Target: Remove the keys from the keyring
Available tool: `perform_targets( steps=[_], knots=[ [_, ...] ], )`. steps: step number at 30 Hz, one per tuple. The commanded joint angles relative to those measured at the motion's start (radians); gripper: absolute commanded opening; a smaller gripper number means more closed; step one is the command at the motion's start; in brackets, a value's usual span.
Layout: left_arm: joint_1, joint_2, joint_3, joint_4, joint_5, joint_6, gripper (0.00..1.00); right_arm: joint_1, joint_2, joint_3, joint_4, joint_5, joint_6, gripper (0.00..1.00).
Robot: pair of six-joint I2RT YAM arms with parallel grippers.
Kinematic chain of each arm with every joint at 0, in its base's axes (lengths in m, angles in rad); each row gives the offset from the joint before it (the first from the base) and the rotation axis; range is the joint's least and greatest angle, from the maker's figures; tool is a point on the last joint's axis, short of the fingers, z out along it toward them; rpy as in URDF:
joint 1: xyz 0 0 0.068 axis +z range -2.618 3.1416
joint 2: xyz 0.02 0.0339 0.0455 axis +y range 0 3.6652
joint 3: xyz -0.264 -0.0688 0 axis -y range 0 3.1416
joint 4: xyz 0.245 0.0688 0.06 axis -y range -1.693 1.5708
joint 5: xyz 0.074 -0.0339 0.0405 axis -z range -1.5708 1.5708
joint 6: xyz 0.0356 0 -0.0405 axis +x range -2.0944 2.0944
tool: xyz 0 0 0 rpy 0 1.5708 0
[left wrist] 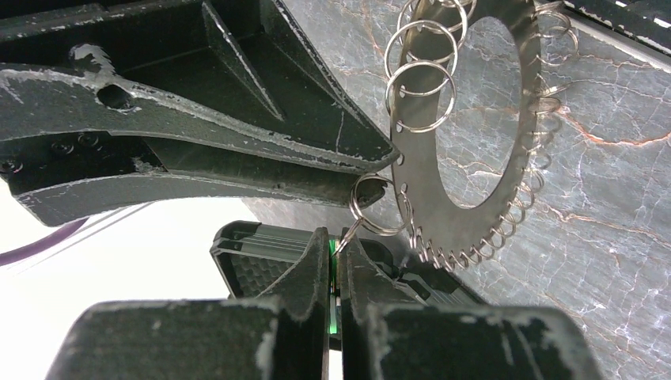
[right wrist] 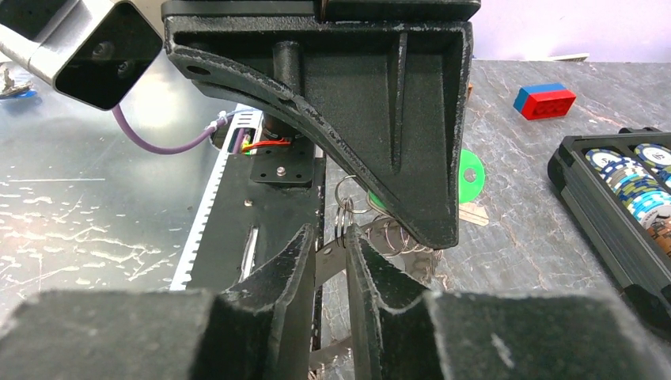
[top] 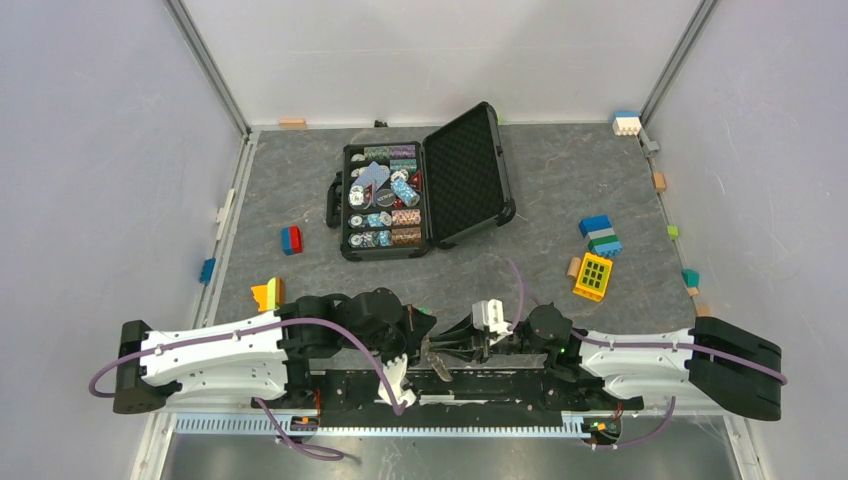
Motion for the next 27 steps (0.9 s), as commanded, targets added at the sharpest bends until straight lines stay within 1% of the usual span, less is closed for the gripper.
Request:
perform_targets(
  steps=[1,6,7,8,19,23,25,27],
  knots=[
    [-0.004,0.000,0.005,0.054,0.006,0.031,0.02,0.000,0.015,0.025,0.050,0.006,0.012,0.26],
    [-0.005,0.002,0.005,0.054,0.010,0.033,0.02,0.001,0.028,0.036,0.058,0.013,0.019,0.28],
    [-0.004,-0.169,0.005,0.055,0.011,0.032,0.02,0.001,0.031,0.037,0.059,0.014,0.018,0.28],
    [-0.004,-0.002,0.005,0.054,0.011,0.032,0.02,0.001,0.033,0.038,0.059,0.017,0.019,0.28],
    [-0.004,0.006,0.005,0.053,0.013,0.032,0.02,0.000,0.052,0.058,0.073,0.019,0.025,0.26],
    [-0.004,0.005,0.005,0.054,0.011,0.033,0.02,0.001,0.054,0.058,0.072,0.023,0.027,0.19],
    [-0.005,0.005,0.005,0.054,0.010,0.034,0.02,0.001,0.053,0.056,0.069,0.030,0.027,0.13],
    [-0.004,0.006,0.005,0.054,0.007,0.032,0.02,0.001,0.048,0.053,0.060,0.035,0.027,0.05]
  ],
)
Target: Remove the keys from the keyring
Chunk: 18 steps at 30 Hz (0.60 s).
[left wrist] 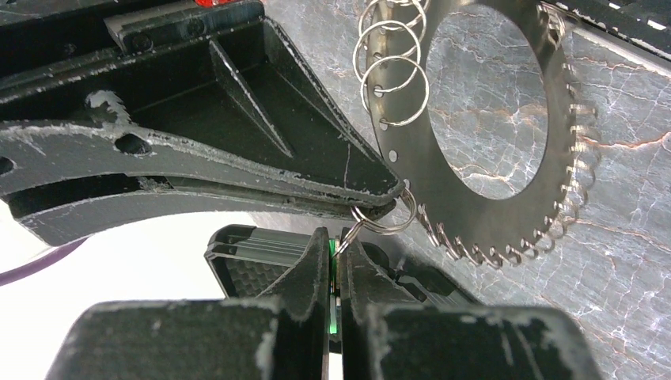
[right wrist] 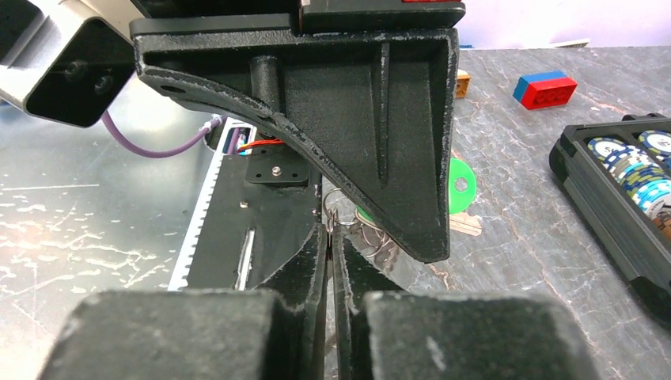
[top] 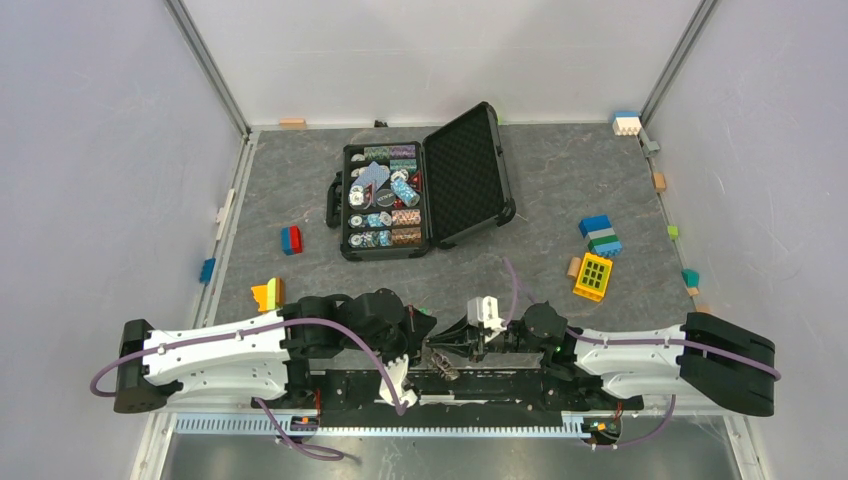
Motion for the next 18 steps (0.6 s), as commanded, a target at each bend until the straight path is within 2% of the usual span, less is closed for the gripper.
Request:
perform_targets(
  steps=[1,18],
  knots=[
    [-0.005,-0.006,0.013,0.047,0.006,0.031,0.02,0.000,-0.008,0.032,0.038,0.018,0.004,0.01],
    [-0.004,-0.009,0.012,0.047,-0.006,0.032,0.02,0.001,-0.180,-0.092,0.056,0.188,0.012,0.00]
  ],
)
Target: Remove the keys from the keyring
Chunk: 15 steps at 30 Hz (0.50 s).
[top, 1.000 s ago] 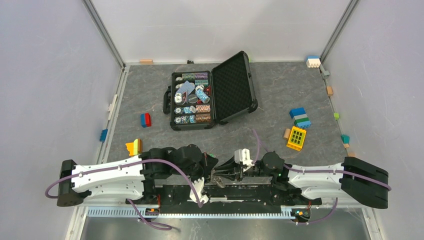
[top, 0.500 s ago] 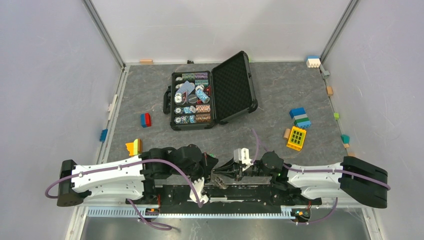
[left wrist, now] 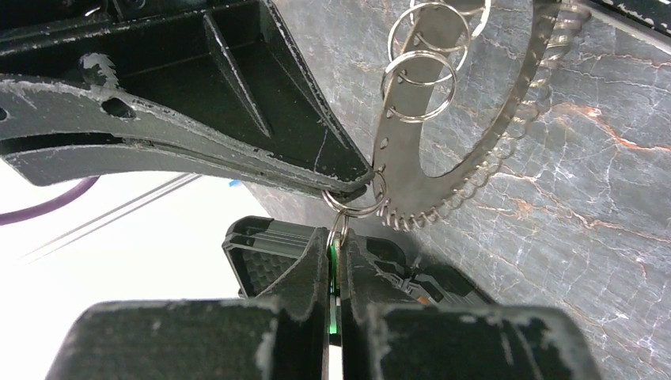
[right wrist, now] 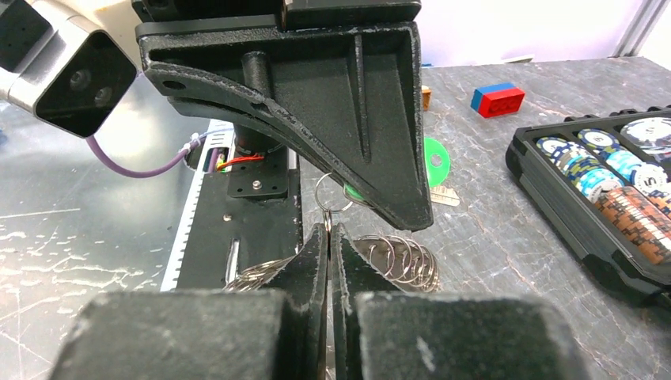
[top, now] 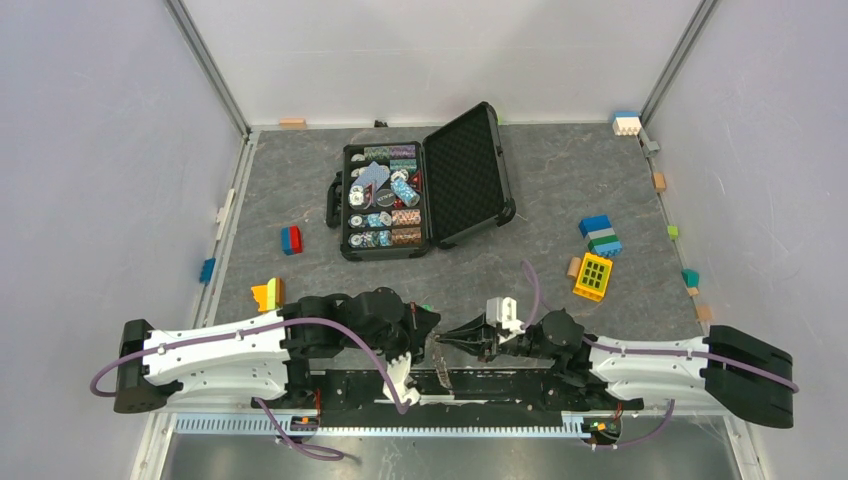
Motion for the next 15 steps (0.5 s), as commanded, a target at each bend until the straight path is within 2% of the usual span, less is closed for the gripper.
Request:
perform_targets(
  steps=[1,15],
  knots=[
    [-0.005,-0.009,0.012,0.003,0.003,0.033,0.02,-0.004,-0.047,-0.028,0.069,0.088,0.007,0.00],
    [-0.004,-0.006,0.010,0.003,0.000,0.031,0.02,-0.005,-0.185,-0.179,0.152,0.304,0.037,0.01]
  ],
)
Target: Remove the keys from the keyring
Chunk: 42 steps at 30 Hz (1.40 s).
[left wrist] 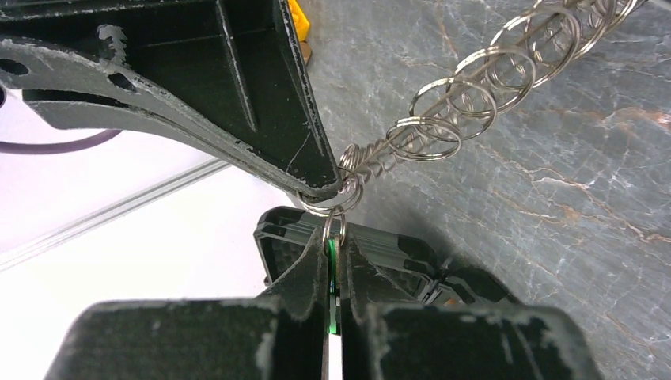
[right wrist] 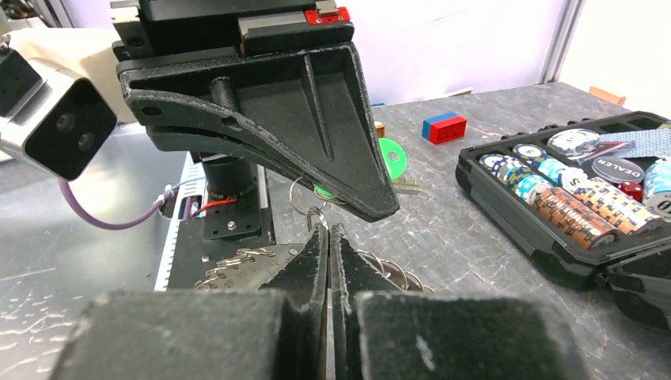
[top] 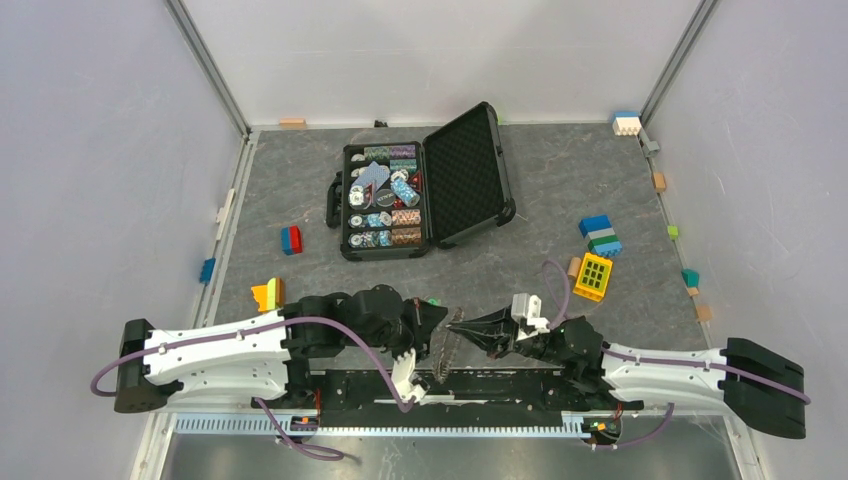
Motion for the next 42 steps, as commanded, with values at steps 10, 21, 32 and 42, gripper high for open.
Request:
perform_targets(
  steps=[10,21,32,42],
  knots=[
    [-0.005,-0.008,0.010,-0.079,0.002,0.032,0.02,-0.009,-0.012,-0.050,-0.002,0.057,-0.063,0.37],
    [-0.004,-0.006,0.008,-0.079,0.009,0.032,0.02,-0.009,0.078,0.097,-0.154,-0.167,-0.196,0.40],
    [-0.004,-0.006,0.008,-0.079,0.013,0.032,0.02,-0.009,0.174,0.122,-0.041,-0.189,-0.158,0.41],
    [-0.004,-0.008,0.007,-0.079,0.016,0.032,0.02,-0.009,0.253,0.153,0.059,-0.213,-0.120,0.42]
  ],
)
